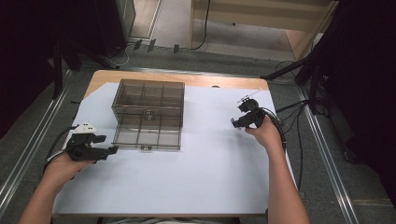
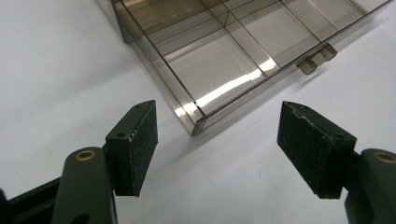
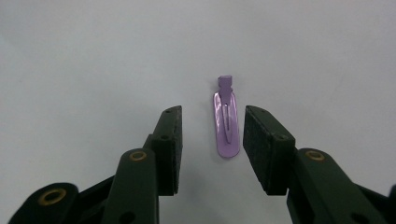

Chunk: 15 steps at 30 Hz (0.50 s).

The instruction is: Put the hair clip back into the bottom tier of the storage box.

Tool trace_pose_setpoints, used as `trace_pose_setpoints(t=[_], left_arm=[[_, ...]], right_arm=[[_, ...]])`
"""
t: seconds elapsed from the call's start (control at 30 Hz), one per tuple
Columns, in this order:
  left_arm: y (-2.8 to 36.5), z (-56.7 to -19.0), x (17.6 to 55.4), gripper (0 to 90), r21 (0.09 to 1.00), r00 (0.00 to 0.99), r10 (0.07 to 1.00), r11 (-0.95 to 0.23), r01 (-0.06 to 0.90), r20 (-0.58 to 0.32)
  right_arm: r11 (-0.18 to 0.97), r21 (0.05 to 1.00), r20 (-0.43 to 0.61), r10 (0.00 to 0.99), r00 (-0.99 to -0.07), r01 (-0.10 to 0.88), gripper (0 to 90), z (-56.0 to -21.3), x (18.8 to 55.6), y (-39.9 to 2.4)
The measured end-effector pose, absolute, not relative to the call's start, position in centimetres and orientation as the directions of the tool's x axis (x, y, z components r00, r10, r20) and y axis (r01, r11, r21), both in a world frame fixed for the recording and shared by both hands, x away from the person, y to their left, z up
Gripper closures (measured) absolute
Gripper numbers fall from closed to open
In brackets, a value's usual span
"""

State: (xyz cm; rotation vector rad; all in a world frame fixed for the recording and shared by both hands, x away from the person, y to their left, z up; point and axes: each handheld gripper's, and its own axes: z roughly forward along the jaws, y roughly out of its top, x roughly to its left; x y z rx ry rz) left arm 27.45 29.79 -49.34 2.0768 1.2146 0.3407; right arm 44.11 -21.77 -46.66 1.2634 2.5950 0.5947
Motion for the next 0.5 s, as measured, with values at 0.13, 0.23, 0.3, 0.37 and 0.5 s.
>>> trace_pose_setpoints(t=[0.13,0.23,0.3,0.37,0.5], left_arm=[[29.9,-49.4,27.3,30.0,0.677,0.521,0.846,-0.317,0.664,-0.114],[29.9,-49.4,27.2,29.9,0.678,0.519,0.847,-0.317,0.663,-0.111],[30.0,-49.5,27.1,29.9,0.677,0.516,0.849,-0.315,0.665,-0.112],[30.1,-49.5,27.0,29.9,0.676,0.514,0.850,-0.313,0.667,-0.114],[30.3,-49.5,26.9,30.0,0.676,0.508,0.853,-0.307,0.670,-0.117]], right_arm=[[0.566,0.413,-0.008,0.786,-0.618,0.714,60.1,-47.0,44.6,-21.5],[0.575,0.397,-0.013,0.783,-0.622,0.715,60.6,-47.3,44.9,-21.2],[0.579,0.393,-0.013,0.780,-0.626,0.714,60.6,-47.5,45.1,-21.1],[0.581,0.384,-0.012,0.780,-0.625,0.718,60.8,-47.7,45.2,-21.0],[0.585,0.358,-0.023,0.784,-0.620,0.727,61.5,-48.2,45.5,-21.0]])
